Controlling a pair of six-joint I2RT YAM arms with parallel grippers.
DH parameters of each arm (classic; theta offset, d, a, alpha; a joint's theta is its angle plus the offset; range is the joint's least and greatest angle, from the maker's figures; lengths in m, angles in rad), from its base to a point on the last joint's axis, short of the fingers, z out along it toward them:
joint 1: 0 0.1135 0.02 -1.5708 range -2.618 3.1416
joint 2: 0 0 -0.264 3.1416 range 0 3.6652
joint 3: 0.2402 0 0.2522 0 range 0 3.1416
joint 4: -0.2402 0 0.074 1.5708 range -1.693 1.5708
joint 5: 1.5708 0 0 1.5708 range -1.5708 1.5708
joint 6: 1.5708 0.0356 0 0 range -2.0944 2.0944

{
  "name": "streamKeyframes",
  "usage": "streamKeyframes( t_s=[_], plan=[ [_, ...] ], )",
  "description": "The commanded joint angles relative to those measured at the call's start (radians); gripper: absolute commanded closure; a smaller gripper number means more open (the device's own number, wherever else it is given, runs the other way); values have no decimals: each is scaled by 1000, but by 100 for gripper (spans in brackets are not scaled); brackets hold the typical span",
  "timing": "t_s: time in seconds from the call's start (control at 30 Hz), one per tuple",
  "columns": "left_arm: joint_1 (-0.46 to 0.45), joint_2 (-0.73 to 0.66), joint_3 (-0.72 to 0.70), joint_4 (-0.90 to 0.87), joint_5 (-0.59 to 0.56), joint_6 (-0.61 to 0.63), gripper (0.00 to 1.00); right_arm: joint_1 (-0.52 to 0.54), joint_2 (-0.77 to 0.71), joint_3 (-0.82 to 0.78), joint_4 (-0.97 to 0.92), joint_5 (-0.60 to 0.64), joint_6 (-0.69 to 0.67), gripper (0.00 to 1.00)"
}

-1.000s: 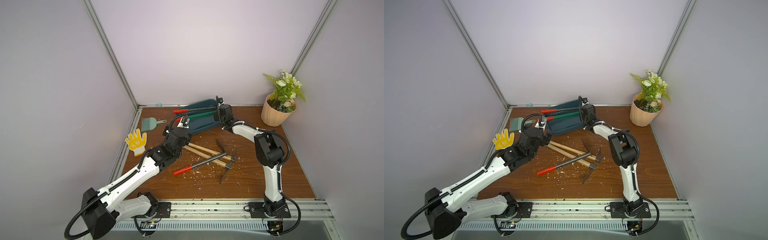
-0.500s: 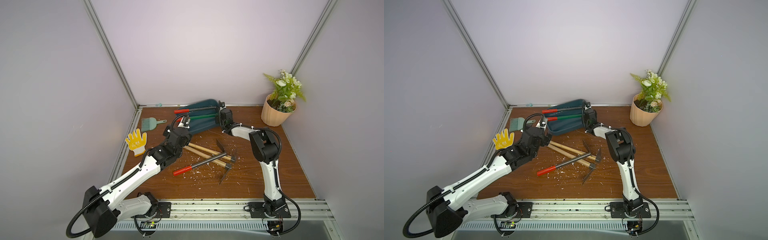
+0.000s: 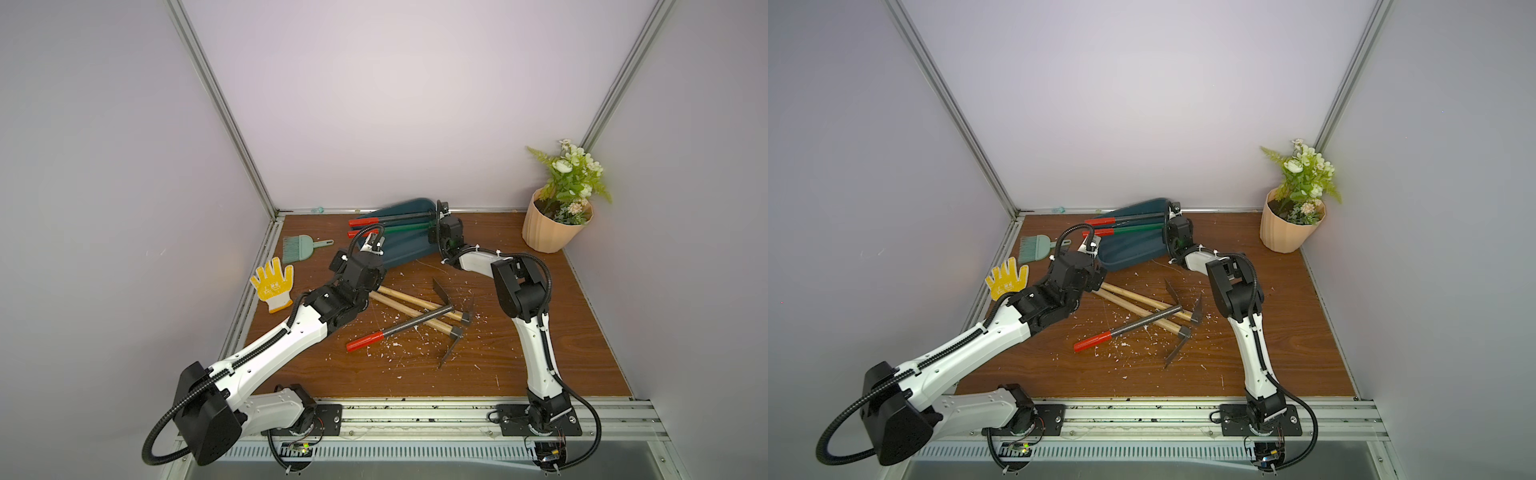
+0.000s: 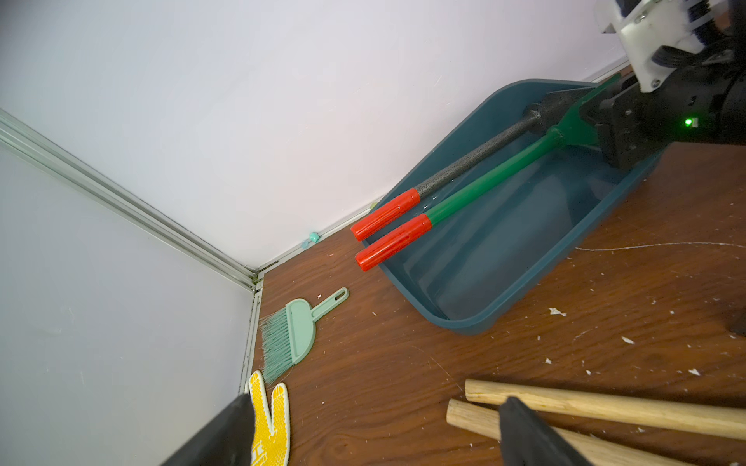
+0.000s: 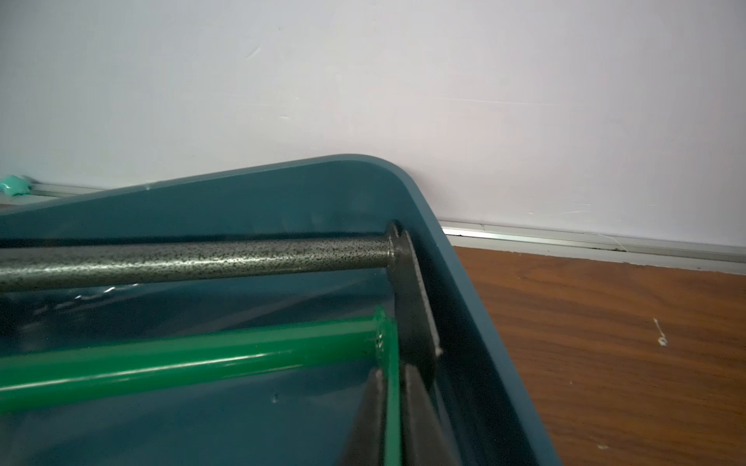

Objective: Put the small hoe into the storage box
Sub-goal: Place the hoe in the storage box.

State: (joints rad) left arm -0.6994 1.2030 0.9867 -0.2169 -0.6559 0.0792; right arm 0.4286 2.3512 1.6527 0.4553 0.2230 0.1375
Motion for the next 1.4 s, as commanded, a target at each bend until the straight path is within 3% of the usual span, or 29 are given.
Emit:
streamKeyframes(
  t_s=[0.0, 0.4, 0.6, 0.73, 0.9, 1.07, 1.37],
  plan=[
    [13, 8, 33, -14, -12, -13, 5, -5, -28, 39, 70, -39, 6, 75],
    [17, 2, -1, 23, 14, -21, 5, -4, -237, -73, 65, -90, -74, 67],
    [18, -19, -32, 52, 24, -34, 5, -2, -270, 2, -136, -217, -90, 67],
    [24, -19, -48, 72, 34, -48, 5, -1, -188, 158, -337, -327, -123, 68],
    [35, -11, -53, 77, 50, -71, 5, -1, 61, 587, -706, -381, -140, 71],
    [51, -26, -57, 67, 56, -79, 5, -1, 244, 869, -880, -386, -102, 73],
    [84, -74, -64, 36, 75, -94, 5, -9, 318, 815, -721, -375, -14, 73]
  ],
)
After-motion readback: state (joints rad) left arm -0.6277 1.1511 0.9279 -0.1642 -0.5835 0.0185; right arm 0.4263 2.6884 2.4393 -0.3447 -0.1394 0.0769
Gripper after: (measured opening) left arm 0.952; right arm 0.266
